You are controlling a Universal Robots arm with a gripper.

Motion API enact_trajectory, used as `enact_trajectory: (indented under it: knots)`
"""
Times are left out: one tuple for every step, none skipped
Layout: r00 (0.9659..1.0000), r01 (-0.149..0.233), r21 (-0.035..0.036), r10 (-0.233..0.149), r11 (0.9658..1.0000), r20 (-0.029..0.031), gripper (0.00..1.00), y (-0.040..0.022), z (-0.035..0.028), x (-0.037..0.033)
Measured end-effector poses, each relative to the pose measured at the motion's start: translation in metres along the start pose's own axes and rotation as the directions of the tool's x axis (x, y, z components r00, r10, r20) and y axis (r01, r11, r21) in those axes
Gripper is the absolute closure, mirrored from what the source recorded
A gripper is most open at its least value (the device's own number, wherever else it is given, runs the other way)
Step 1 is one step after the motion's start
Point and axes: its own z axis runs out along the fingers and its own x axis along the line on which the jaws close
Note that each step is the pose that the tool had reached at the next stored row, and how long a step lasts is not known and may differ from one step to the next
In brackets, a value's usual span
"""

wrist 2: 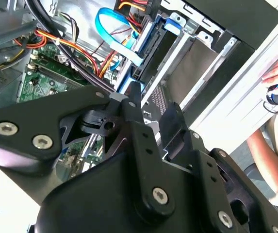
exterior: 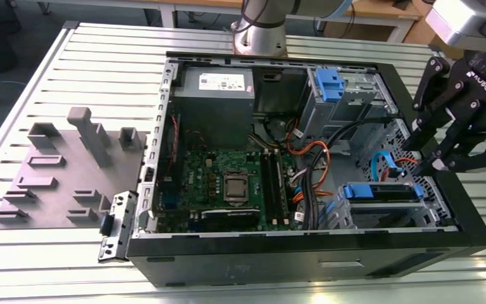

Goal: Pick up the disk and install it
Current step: 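Insert the disk into the insertion slot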

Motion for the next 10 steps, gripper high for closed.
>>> enact_trajectory:
  knots:
    - [1.0000,0.000,0.0017,0.000,1.0000,-0.0001,0.58,0.0006,0.0015,0.0000]
    - [1.0000,0.001,0.0038,-0.001,1.0000,-0.0001,0.58,0.0014,0.0031,-0.0001]
    - [1.0000,0.003,0.0058,-0.003,1.0000,-0.0001,0.58,0.0020,0.0046,-0.0001]
    - [1.0000,0.005,0.0078,-0.005,1.0000,-0.0002,0.58,0.0026,0.0061,-0.0001]
    - [1.0000,0.007,0.0098,-0.007,0.9999,-0.0003,0.58,0.0032,0.0075,-0.0002]
    - [1.0000,0.009,0.0112,-0.009,0.9999,-0.0002,0.58,0.0038,0.0092,-0.0002]
    - [0.9999,0.011,0.0121,-0.011,0.9999,-0.0003,0.58,0.0045,0.0110,-0.0002]
    - [0.9999,0.014,0.0123,-0.014,0.9998,-0.0005,0.58,0.0049,0.0127,-0.0002]
    - [0.9998,0.017,0.0124,-0.017,0.9998,-0.0008,0.58,0.0049,0.0145,-0.0003]
    - [0.9998,0.021,0.0126,-0.021,0.9997,-0.0010,0.58,0.0048,0.0163,-0.0004]
